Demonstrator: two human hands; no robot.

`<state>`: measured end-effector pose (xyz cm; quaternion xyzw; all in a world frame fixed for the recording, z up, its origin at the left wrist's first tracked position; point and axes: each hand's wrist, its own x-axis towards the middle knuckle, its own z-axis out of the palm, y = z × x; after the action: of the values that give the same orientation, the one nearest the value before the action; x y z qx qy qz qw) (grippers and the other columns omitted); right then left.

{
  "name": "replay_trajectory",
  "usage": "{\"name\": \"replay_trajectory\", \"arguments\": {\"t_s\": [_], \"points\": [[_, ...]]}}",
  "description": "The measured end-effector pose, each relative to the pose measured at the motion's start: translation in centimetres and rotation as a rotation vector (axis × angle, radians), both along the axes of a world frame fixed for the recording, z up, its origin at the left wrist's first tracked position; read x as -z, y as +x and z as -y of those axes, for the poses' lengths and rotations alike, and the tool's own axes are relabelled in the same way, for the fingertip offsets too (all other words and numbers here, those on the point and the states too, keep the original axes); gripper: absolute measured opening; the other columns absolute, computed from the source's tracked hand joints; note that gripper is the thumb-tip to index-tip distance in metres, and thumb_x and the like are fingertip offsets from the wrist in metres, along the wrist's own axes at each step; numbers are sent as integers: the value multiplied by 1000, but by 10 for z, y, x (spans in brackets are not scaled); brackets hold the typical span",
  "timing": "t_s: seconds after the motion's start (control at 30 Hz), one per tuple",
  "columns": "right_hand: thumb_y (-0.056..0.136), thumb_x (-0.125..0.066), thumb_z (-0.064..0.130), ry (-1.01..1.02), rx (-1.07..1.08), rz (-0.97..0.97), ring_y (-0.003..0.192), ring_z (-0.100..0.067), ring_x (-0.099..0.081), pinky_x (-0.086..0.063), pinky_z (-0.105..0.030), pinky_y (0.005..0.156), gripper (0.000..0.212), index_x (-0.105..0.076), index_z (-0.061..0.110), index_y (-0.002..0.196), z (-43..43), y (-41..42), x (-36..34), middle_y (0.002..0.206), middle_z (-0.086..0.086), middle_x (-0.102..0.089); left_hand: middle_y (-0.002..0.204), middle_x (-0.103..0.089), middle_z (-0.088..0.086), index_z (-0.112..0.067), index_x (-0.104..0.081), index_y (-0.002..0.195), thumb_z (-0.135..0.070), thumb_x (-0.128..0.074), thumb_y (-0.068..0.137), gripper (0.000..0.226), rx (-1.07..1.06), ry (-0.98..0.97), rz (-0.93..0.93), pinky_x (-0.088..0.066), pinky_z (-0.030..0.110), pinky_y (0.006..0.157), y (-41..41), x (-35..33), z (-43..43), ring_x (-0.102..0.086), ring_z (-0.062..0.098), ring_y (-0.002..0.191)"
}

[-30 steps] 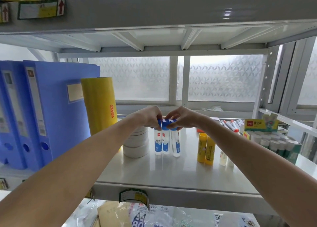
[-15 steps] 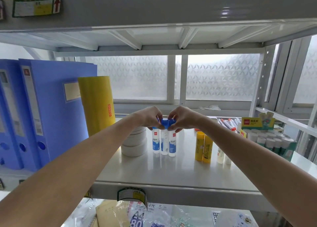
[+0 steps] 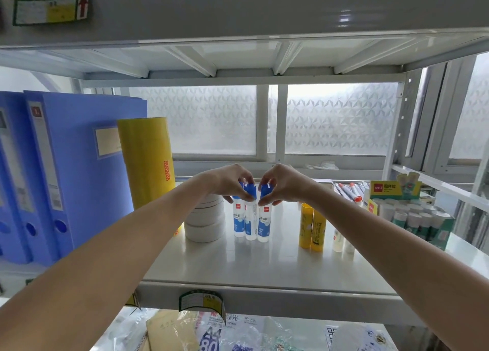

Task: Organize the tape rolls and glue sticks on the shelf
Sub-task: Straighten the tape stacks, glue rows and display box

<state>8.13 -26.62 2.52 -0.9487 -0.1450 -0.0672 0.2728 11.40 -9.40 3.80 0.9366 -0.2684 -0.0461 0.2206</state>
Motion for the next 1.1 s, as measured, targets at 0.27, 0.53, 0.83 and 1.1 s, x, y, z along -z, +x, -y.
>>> {"name": "replay_trajectory", "arguments": {"t_s": [0.27, 0.53, 0.83, 1.1], "points": [[76, -78, 9, 13, -11, -41, 90, -26, -68, -60, -27, 71, 39, -63, 1, 110, 0, 2, 4, 105, -14, -68, 116, -61, 8, -9, -58, 119, -14, -73, 83, 39, 10, 12, 13, -56, 24, 70, -1, -1, 0, -60, 22, 100], [74, -80, 7, 49, -27, 2, 92, -26, -69, -59, -25, 67, 42, -65, 0, 112, -5, 2, 6, 105, -14, -67, 100, -64, 7, -2, -63, 108, -13, -75, 82, 31, -27, -11, 58, -55, 19, 64, 0, 2, 1, -64, 19, 87], [73, -81, 7, 70, -12, 77, 92, -23, -66, -55, -19, 64, 39, -65, 3, 109, -12, 8, 13, 104, -12, -67, 105, -65, 12, -1, -63, 111, -12, -71, 85, 29, -86, -13, 72, -53, 17, 63, -3, 2, 0, -63, 20, 91], [73, -81, 11, 56, -4, 101, 91, -22, -65, -48, -17, 66, 38, -65, 4, 107, -10, 8, 16, 103, -12, -68, 109, -67, 14, -3, -63, 108, -15, -71, 85, 27, -106, -8, 96, -55, 25, 73, -6, 4, 1, -65, 25, 98]]}}
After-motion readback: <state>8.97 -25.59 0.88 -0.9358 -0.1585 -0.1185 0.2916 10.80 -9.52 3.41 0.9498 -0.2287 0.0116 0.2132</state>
